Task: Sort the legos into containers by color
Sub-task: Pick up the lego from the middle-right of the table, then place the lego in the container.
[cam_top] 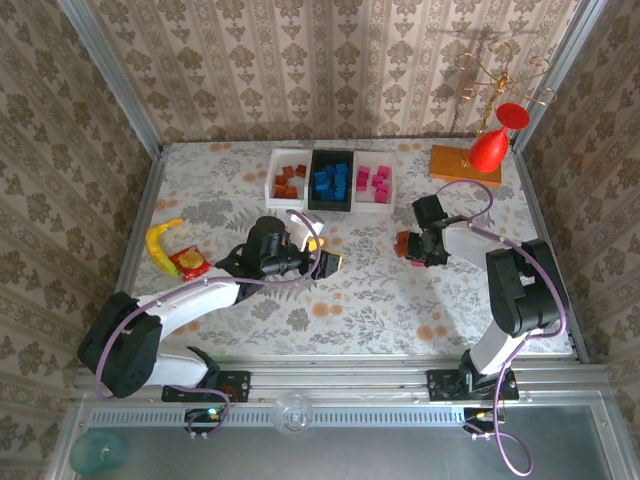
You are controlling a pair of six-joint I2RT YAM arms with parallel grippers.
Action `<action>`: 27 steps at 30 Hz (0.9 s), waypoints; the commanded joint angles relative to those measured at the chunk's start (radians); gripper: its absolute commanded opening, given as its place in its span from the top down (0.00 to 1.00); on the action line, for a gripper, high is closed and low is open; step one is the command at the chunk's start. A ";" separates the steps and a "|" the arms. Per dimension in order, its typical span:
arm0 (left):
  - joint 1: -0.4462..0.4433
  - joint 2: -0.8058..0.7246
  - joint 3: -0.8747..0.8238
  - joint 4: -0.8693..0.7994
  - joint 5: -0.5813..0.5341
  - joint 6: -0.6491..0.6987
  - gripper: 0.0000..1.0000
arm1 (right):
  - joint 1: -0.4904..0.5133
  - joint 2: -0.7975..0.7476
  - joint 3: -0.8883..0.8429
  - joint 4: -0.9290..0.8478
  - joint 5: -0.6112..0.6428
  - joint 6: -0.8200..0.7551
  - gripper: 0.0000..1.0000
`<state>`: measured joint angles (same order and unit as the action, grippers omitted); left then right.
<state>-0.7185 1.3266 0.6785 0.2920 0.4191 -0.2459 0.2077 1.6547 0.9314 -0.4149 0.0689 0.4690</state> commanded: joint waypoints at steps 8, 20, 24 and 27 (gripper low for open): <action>0.008 0.034 0.064 0.003 -0.042 -0.018 0.22 | 0.089 -0.103 0.087 0.240 -0.023 0.057 0.70; 0.024 0.167 0.283 -0.135 -0.204 -0.091 0.19 | 0.096 0.295 0.517 0.339 -0.016 0.077 0.67; 0.022 0.243 0.360 -0.154 -0.222 -0.098 0.19 | 0.079 0.408 0.653 0.286 -0.034 0.080 0.55; 0.023 0.284 0.398 -0.159 -0.225 -0.106 0.19 | 0.060 0.418 0.688 0.268 -0.074 0.092 0.48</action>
<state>-0.6987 1.5829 1.0344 0.1654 0.2165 -0.3229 0.2897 2.0708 1.5707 -0.1059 0.0292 0.5438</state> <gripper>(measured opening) 0.814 0.514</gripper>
